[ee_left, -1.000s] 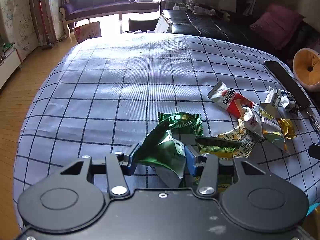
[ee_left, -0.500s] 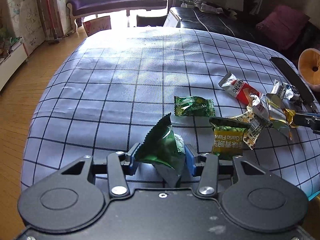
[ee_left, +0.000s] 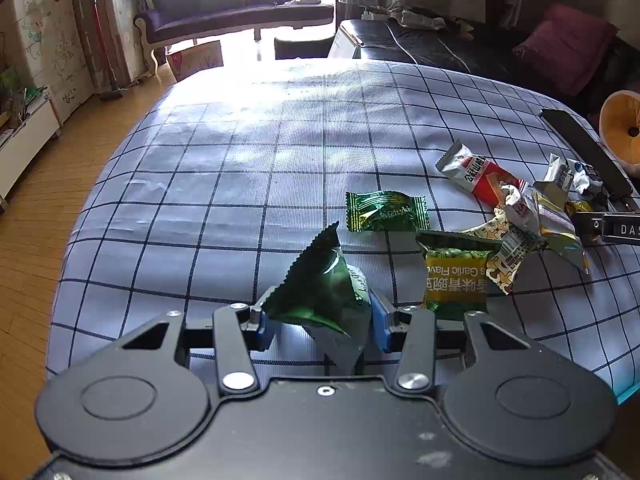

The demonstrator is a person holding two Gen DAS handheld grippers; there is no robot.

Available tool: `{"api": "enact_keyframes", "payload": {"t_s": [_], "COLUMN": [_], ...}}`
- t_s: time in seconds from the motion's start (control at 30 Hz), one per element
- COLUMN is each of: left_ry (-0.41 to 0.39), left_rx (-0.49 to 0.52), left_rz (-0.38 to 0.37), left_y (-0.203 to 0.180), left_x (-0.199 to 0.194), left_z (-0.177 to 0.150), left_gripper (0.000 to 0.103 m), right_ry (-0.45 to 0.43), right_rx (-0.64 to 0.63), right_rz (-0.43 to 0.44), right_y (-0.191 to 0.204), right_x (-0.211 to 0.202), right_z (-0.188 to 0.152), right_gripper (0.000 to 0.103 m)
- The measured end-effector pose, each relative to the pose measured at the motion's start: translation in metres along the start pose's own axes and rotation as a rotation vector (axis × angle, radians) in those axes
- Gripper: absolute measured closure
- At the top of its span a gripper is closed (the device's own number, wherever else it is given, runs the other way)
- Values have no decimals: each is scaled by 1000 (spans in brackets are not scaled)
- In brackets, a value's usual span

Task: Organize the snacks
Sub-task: 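Grasp the small yellow candy with the right tool while the left tool holds the green bag, then carry both snacks over the tray and open the right tool to drop the yellow candy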

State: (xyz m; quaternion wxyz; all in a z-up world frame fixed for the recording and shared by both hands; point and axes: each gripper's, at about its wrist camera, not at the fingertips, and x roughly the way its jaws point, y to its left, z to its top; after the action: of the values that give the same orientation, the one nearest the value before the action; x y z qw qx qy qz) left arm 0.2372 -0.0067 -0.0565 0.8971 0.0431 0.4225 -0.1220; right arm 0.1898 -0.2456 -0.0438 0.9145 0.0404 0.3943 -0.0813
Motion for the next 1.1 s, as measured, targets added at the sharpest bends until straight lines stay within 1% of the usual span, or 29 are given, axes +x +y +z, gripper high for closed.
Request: {"api": "enact_keyframes", "payload": {"t_s": [0.07, 0.1, 0.23, 0.33, 0.43, 0.67, 0.87, 0.97, 1.1], "left_ry": [-5, -4, -1, 18, 17, -29, -44, -35, -14], "left_rx": [-8, -11, -19, -48, -68, -68, -53, -40, -29], "left_rz": [1, -2, -7, -32, -33, -23, -39, -52, -63], "left_y": [3, 4, 7, 11, 13, 10, 0, -7, -16], "left_x": [-2, -2, -5, -10, -24, -88, -144, -162, -178], "left_z": [0, 0, 0, 2, 4, -5, -28, -43, -65], "left_gripper": [59, 60, 62, 62, 62, 62, 62, 62, 62], "right_ry": [-5, -5, -7, -20, -50, -119, -160, -159, -143], "right_rx": [-17, -29, -43, -23, -12, 26, 45, 58, 79], "right_rz": [-4, -4, -5, 7, 16, 83, 139, 163, 182], "right_y": [2, 3, 5, 3, 1, -4, -4, -4, -4], "right_x": [2, 2, -3, -18, -44, -118, -172, -188, -203], "right_z": [0, 0, -1, -3, -6, -25, -53, -69, -90], "right_gripper": [61, 70, 76, 77, 77, 76, 76, 76, 76]}}
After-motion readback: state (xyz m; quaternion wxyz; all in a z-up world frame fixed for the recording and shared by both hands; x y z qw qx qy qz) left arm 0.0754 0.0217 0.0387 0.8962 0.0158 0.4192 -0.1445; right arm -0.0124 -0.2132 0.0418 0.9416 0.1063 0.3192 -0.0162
